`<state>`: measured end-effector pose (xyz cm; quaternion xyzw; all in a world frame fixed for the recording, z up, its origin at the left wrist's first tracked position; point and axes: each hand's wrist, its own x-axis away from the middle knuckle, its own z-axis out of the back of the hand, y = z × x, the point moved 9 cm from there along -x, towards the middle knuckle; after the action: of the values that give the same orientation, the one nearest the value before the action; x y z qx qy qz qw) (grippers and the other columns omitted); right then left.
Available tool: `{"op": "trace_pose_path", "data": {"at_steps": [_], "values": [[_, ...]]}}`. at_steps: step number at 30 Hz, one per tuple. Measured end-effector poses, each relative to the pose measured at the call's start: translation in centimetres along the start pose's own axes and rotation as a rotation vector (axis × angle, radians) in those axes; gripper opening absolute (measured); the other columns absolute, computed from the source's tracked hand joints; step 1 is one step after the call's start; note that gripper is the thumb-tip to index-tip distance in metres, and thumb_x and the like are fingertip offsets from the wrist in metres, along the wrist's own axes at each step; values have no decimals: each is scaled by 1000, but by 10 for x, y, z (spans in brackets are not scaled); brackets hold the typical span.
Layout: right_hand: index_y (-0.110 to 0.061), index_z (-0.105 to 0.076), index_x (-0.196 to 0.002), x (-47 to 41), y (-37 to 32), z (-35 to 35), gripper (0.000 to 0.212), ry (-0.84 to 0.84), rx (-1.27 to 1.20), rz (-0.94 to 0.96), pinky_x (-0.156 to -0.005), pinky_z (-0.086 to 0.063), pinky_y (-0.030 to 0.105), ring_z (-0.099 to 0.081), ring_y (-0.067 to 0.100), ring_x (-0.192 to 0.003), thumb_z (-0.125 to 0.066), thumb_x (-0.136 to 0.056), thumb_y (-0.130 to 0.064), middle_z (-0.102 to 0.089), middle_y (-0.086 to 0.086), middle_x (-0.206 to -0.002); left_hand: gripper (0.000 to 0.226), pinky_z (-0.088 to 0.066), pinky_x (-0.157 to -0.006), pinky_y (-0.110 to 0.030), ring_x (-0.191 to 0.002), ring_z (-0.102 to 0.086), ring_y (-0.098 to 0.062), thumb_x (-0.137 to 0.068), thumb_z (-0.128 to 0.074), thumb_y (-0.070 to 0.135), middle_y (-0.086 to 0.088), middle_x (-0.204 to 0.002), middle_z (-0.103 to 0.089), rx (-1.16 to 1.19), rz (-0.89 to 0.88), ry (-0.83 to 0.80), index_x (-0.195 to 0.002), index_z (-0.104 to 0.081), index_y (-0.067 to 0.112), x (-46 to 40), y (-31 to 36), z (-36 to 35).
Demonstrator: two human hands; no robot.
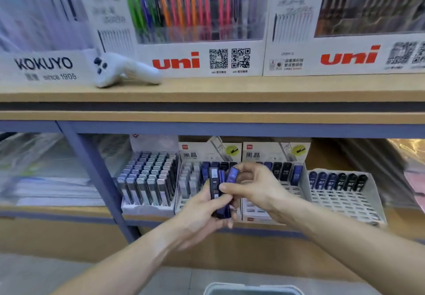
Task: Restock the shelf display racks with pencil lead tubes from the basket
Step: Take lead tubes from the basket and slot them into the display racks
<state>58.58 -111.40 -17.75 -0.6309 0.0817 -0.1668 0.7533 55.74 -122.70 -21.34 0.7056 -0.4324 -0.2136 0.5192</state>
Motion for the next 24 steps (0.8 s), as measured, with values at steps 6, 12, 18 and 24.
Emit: {"op": "trace_pose_path", "data": {"at_steps": [6,12,18,24], "values": [[-14,-62,-133,-26,25,-6,55,-40,-108,-106,-96,-58,42,-76,19,-93,-83,-82,-10,-77,7,-96,32,-42,-51,-31,-66,-52,-22,-100,-57,6,-13,-91,-53,122,31,120,-130,-48,7,-14,-13,16],[-9,-61,-127,-37,29,-9,43,-57,-265,-106,-77,-61,25,-76,18,-89,-66,-89,12,-75,2,-81,26,-35,-48,-30,-60,-49,-23,-101,-54,5,-14,-79,-59,191,5,227,-127,-54,6,-21,-15,35],[-11,-64,-120,-41,30,-3,37,35,-196,-62,-77,-62,29,-74,22,-83,-71,-88,7,-76,13,-92,21,-28,-44,-28,-56,-45,-20,-102,-54,8,-11,-74,-58,134,44,381,-124,-54,5,-20,-30,55],[-23,-63,-104,-50,26,17,26,291,-44,100,-84,-61,41,-73,23,-81,-72,-90,-2,-73,5,-84,22,-18,-42,-24,-48,-37,-15,-100,-48,9,-4,-65,-50,64,150,522,-118,-59,0,-5,-45,80]]}}
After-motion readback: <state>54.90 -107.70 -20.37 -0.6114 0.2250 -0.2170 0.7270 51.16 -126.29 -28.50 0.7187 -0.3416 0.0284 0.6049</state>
